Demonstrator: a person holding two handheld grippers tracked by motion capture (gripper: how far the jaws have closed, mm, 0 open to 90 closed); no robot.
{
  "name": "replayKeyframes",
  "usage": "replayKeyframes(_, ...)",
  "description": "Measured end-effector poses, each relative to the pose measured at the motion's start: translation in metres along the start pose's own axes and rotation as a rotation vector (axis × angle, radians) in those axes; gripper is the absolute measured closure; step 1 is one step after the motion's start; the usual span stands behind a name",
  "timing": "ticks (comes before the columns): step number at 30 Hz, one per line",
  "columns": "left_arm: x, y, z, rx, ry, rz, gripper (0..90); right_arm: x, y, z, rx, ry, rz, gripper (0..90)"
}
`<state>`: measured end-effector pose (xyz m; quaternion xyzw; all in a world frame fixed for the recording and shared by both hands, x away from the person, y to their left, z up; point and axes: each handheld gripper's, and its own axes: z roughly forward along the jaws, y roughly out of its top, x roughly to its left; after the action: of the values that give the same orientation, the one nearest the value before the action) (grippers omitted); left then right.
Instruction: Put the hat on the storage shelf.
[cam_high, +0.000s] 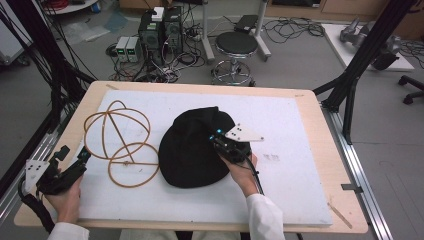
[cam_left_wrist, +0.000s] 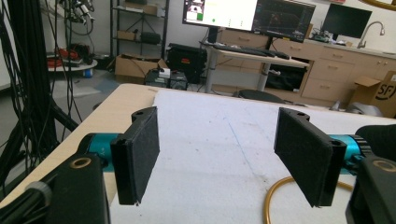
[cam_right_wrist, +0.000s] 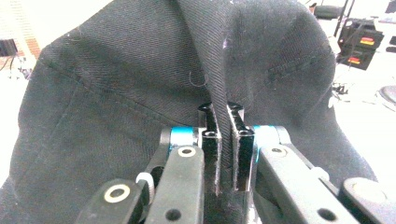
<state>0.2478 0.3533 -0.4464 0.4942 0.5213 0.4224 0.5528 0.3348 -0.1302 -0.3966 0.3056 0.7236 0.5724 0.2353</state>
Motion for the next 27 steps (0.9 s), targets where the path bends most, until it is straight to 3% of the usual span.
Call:
replayKeyframes(14, 0.0, 0.0, 0.0, 0.003, -0.004, -0.014, 31.1, -0.007, 0.016, -0.026, -0.149, -0.032, 0.061, 86.2)
replayKeyframes(15, 0.0, 0.0, 0.0, 0.003, -0.003, -0.014, 31.1, -0.007, 0.02, -0.03, -0.178, -0.037, 0.066, 86.2)
replayKeyframes(27, 0.003, 0.001, -0.003, -0.008, 0.007, -0.036, 31.1, -0.006, 0.045, -0.048, -0.276, -0.046, 0.051, 86.2)
